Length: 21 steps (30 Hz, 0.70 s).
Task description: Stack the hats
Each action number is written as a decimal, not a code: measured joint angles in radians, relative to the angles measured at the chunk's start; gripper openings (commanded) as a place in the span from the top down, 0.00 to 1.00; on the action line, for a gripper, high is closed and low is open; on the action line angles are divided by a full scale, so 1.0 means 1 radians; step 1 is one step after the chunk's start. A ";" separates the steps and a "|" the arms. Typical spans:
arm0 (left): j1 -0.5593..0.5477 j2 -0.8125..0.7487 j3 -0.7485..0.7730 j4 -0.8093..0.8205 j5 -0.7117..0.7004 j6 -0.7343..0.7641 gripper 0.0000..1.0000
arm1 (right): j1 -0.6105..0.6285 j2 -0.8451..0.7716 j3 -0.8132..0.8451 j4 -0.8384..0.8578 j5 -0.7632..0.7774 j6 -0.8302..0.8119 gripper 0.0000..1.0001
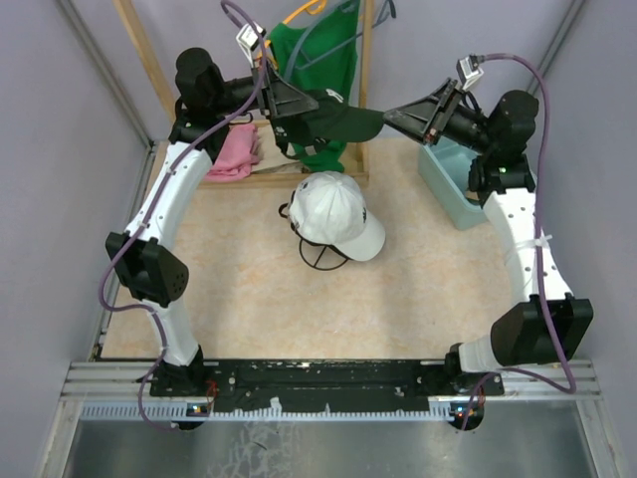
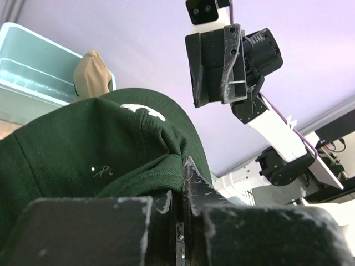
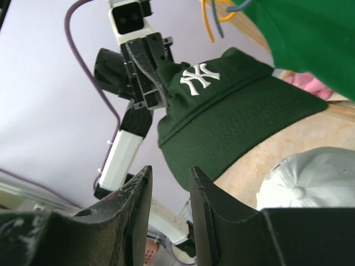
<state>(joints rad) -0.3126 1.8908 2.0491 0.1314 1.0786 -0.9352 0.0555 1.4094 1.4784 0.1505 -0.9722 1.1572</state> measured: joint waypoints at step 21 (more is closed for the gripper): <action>0.000 0.000 0.000 -0.019 0.119 0.066 1.00 | -0.040 0.048 -0.282 0.434 -0.102 0.552 0.48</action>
<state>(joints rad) -0.3126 1.8908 2.0495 0.1127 1.1976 -0.8692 0.0151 1.4570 1.1961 0.5846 -1.0740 1.7092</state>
